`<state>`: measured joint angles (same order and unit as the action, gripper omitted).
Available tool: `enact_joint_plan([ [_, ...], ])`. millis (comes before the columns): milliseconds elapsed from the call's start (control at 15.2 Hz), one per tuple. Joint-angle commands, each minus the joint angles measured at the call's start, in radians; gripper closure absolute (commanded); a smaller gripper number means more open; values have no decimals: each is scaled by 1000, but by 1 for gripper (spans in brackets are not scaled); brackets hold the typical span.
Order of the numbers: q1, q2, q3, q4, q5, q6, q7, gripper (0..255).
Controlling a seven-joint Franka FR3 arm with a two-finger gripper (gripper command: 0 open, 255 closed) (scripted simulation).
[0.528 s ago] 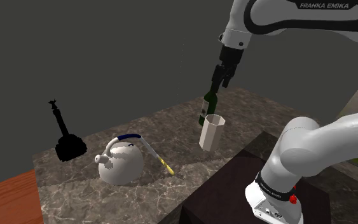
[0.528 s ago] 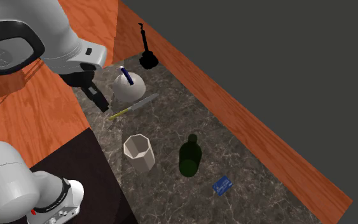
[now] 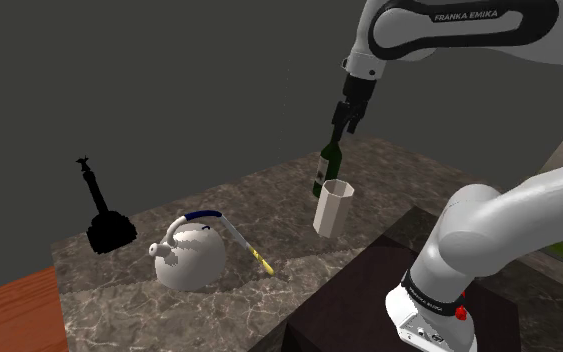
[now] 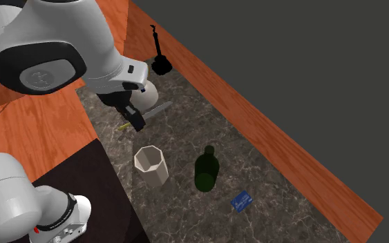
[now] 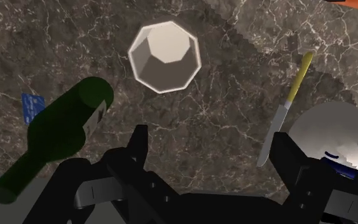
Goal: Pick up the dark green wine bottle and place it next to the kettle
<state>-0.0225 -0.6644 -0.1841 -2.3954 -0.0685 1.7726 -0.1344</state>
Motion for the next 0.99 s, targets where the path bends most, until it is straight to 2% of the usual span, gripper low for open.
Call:
enact_joint_plan([
  [0,-12,51,-39,27,-19,27,-43,0],
  [462,-33,251,-165,150,-41,114,-183,0],
  [924,-47,484,-281,327,10,171,-340,0],
])
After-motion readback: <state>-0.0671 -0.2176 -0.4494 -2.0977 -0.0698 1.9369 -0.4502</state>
